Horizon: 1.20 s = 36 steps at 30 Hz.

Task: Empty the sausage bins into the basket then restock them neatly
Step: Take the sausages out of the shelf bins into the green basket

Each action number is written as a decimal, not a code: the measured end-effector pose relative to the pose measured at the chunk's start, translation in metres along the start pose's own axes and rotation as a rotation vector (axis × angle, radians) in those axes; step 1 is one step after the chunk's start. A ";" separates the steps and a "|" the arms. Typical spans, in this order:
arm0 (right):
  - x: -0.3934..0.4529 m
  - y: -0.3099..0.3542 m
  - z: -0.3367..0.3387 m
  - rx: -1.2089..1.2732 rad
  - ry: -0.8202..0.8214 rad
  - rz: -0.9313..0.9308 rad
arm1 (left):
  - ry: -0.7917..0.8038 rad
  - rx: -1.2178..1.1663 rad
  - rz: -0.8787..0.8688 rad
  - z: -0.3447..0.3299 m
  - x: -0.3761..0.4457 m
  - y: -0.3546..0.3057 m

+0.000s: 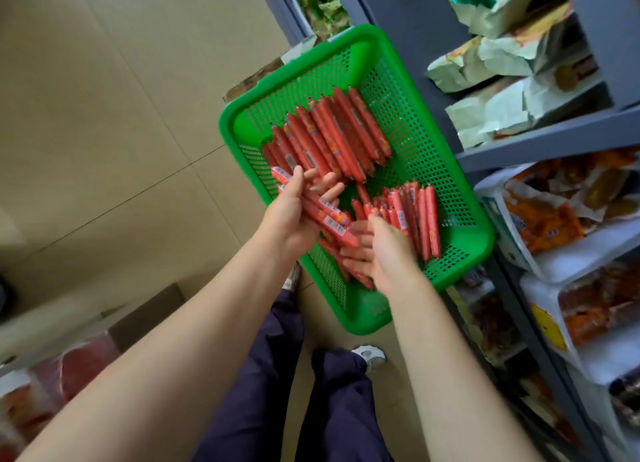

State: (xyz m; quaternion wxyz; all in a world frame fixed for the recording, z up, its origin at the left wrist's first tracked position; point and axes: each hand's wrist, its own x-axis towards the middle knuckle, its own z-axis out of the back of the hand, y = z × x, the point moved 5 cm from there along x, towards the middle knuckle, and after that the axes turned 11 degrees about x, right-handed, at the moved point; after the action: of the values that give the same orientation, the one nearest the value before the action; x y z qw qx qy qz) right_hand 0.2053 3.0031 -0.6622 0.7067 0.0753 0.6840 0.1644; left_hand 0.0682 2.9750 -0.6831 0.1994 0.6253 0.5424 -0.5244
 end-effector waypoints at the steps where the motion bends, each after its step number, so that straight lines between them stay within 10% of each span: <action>1: -0.006 -0.007 0.002 0.064 0.003 -0.053 | 0.008 -0.007 -0.014 -0.007 0.000 0.001; 15: -0.015 0.019 0.105 0.520 -0.013 0.267 | 0.192 0.638 0.157 -0.070 -0.027 0.100; 21: 0.010 0.024 0.133 0.507 -0.063 0.237 | -0.045 0.850 0.013 -0.058 -0.017 0.112; 36: -0.116 0.044 0.178 0.226 -0.002 0.596 | 0.202 1.019 -0.426 -0.130 -0.125 0.098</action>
State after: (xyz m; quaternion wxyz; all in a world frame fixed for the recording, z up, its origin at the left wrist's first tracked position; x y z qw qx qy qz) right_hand 0.3750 3.0263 -0.5287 0.6152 0.3505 0.6452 0.2870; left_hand 0.2296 2.9899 -0.5578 -0.2912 0.5665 0.3512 -0.6862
